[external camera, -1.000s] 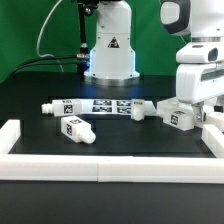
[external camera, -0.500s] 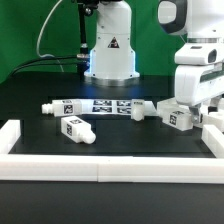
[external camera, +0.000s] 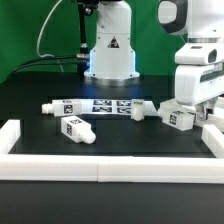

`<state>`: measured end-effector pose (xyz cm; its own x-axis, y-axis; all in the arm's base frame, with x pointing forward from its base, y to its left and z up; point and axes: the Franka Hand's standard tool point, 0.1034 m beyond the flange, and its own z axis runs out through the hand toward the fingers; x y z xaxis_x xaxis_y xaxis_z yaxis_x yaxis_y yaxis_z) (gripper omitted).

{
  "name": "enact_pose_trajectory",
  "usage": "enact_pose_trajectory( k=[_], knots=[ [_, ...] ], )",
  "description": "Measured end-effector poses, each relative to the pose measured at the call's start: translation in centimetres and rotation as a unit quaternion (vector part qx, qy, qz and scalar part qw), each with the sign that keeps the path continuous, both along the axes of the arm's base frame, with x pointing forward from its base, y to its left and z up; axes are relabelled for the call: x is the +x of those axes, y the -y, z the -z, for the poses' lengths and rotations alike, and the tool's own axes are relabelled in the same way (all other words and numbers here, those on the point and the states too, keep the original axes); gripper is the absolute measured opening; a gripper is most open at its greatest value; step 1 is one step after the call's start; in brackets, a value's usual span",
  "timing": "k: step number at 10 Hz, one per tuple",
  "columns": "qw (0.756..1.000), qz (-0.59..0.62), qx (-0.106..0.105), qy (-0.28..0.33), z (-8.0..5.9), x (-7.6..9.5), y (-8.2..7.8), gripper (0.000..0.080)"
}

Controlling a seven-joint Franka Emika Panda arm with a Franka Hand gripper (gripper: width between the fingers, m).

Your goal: Assemble one leg

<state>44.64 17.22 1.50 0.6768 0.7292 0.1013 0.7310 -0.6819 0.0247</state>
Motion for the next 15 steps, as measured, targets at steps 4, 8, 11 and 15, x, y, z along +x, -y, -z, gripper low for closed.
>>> enact_pose_trajectory(
  k=[4, 8, 11, 15],
  knots=[
    [1.0, 0.014, -0.008, -0.014, -1.3, -0.1, 1.5, 0.0053],
    [0.998, 0.044, -0.033, -0.037, -8.9, 0.7, 5.1, 0.0054],
    [0.989, 0.137, -0.034, -0.051, -11.1, 2.3, 10.2, 0.0054],
    [0.991, 0.123, -0.027, -0.046, -10.4, 3.9, 12.7, 0.0054]
  ],
)
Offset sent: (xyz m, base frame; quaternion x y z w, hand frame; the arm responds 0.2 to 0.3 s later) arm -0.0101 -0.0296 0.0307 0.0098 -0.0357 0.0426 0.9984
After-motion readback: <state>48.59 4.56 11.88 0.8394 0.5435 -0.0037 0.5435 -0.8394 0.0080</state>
